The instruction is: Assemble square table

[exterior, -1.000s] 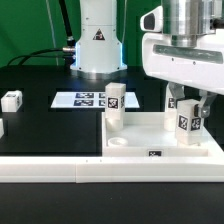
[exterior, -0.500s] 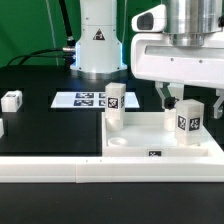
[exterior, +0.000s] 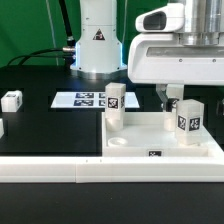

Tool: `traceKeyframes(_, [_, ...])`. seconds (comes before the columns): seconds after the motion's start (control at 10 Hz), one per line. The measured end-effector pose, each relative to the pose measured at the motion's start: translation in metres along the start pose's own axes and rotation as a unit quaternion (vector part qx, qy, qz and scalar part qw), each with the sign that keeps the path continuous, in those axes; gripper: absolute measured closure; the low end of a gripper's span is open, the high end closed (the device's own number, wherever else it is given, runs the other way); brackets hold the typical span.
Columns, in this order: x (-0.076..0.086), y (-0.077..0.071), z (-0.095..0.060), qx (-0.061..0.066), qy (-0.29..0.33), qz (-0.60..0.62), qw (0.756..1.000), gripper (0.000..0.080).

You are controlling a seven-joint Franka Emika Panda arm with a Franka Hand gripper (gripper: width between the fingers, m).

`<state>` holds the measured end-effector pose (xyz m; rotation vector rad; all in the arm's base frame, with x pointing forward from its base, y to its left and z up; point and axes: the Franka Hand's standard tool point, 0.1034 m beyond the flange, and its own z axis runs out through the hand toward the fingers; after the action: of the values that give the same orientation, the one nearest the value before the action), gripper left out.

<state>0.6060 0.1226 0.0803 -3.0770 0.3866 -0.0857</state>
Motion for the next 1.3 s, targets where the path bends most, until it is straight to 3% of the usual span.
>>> traceKeyframes(0.8, [0.0006,0.0078,0.0026,-0.003,0.002,-0.238,0.971,0.0150])
traceKeyframes(0.9, [0.0007,0.0080,0.0026,-0.003,0.002,-0.239,0.971,0.0278])
traceKeyframes(1.0, [0.0008,0.0081,0.0026,-0.003,0.002,-0.239,0.971,0.0278])
traceKeyframes(1.1, [0.0008,0.0081,0.0026,-0.003,0.002,-0.238,0.971,0.0419])
traceKeyframes(1.2, [0.0008,0.0081,0.0026,-0.003,0.002,-0.234,0.972,0.0510])
traceKeyframes(1.3, [0.0008,0.0082,0.0026,-0.003,0.002,-0.228,0.974,0.0509])
